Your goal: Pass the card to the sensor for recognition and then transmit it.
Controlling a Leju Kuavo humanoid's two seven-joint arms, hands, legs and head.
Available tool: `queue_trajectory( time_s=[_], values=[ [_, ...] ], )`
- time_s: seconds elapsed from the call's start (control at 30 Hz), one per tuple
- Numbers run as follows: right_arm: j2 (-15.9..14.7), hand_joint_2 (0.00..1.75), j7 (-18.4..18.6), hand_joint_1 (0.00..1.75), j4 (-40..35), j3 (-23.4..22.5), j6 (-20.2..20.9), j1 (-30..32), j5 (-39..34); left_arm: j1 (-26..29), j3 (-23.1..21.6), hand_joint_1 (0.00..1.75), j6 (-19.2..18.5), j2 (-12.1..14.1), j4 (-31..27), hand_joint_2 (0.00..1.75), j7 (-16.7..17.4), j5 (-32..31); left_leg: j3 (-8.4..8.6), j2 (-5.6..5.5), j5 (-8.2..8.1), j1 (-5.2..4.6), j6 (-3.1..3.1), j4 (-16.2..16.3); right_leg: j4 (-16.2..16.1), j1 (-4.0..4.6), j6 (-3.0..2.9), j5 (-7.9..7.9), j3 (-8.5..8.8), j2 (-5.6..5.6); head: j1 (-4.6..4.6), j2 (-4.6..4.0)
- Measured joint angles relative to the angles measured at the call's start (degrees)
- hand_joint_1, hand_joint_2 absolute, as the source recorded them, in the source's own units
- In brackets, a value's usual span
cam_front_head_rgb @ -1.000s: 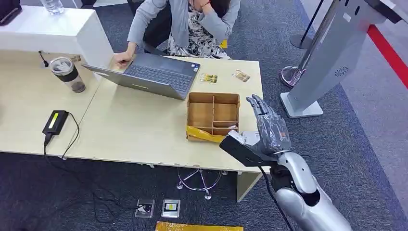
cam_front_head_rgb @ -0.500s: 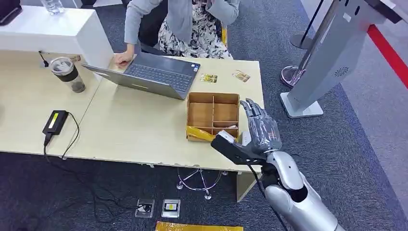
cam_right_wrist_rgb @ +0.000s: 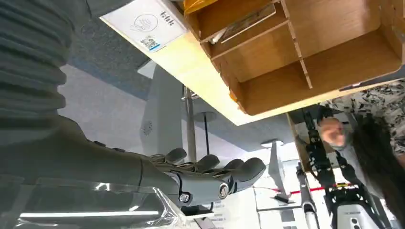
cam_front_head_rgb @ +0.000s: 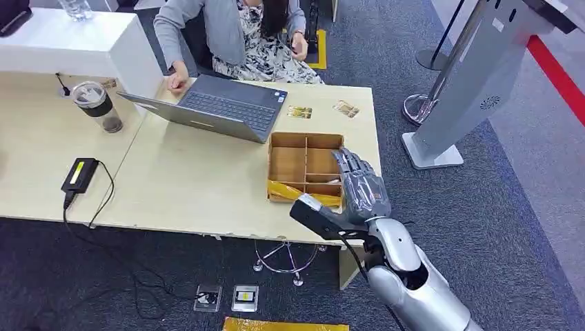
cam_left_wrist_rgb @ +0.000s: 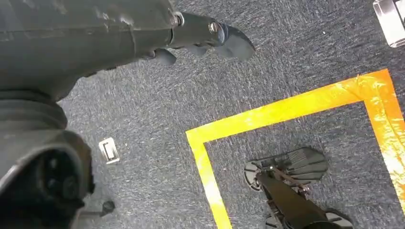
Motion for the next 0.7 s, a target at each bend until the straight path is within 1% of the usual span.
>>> queue_trajectory(
  time_s=[0.17, 0.3, 0.7],
  values=[
    [0.7, 1.75, -0.02, 0.0, 2.06, 0.11, 0.02, -1.06, 0.31, -0.04, 0.0, 0.0, -0.61, 0.44, 0.0, 0.0, 0.0, -0.52, 0.0, 0.0, 0.0, 0.01, 0.0, 0.0, 0.0, 0.0, 0.0, 0.0, 0.01, 0.0, -0.02, 0.0],
    [0.98, 1.75, -0.79, 0.0, 3.28, 0.13, 0.04, -1.84, -0.28, -0.03, 0.0, 0.0, -0.7, 0.59, 0.0, 0.0, -0.09, -0.55, -0.01, 0.0, 0.0, 0.0, 0.0, 0.0, 0.0, 0.0, 0.0, 0.0, 0.0, 0.01, 0.02, 0.0],
    [1.05, 1.75, -1.42, 0.0, 5.82, 0.11, 0.46, -3.35, -0.92, -0.03, 0.02, 0.0, -0.7, 0.88, 0.0, 0.0, -0.52, 0.37, 0.0, 0.0, 0.0, 0.0, 0.0, 0.0, 0.0, 0.0, 0.0, 0.0, 0.0, 0.01, 0.0, 0.0]
  ],
)
